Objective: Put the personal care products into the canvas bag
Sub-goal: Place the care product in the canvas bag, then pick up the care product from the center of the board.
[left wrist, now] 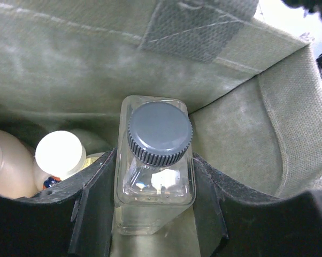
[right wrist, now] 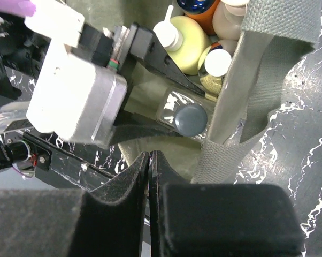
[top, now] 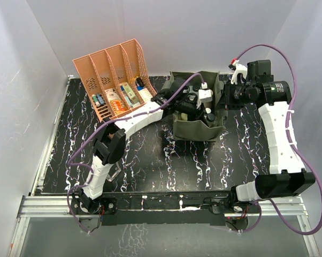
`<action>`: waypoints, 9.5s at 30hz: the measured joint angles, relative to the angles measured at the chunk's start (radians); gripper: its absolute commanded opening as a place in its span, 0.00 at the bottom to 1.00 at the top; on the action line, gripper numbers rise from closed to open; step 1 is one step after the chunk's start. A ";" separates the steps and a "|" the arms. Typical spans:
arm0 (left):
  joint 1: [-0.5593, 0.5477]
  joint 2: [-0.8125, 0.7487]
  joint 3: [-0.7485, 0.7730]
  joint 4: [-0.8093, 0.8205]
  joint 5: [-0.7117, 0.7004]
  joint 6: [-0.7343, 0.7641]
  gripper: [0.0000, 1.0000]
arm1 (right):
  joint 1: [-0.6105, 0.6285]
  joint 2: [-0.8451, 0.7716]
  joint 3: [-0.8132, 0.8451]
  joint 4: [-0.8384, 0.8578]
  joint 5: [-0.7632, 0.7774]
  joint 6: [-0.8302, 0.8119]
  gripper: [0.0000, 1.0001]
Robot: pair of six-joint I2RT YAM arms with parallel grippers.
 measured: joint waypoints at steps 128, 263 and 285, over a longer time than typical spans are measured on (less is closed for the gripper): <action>-0.062 0.120 0.154 -0.201 0.097 0.140 0.00 | 0.002 -0.333 -0.348 0.114 0.077 -0.516 0.08; 0.537 -1.181 -0.911 -1.023 -0.550 0.345 0.00 | 0.000 -0.464 -0.521 0.231 0.026 -0.609 0.41; 0.729 -0.913 -0.053 -1.072 -0.241 0.178 0.00 | 0.000 -0.457 -0.418 0.213 -0.052 -0.665 0.85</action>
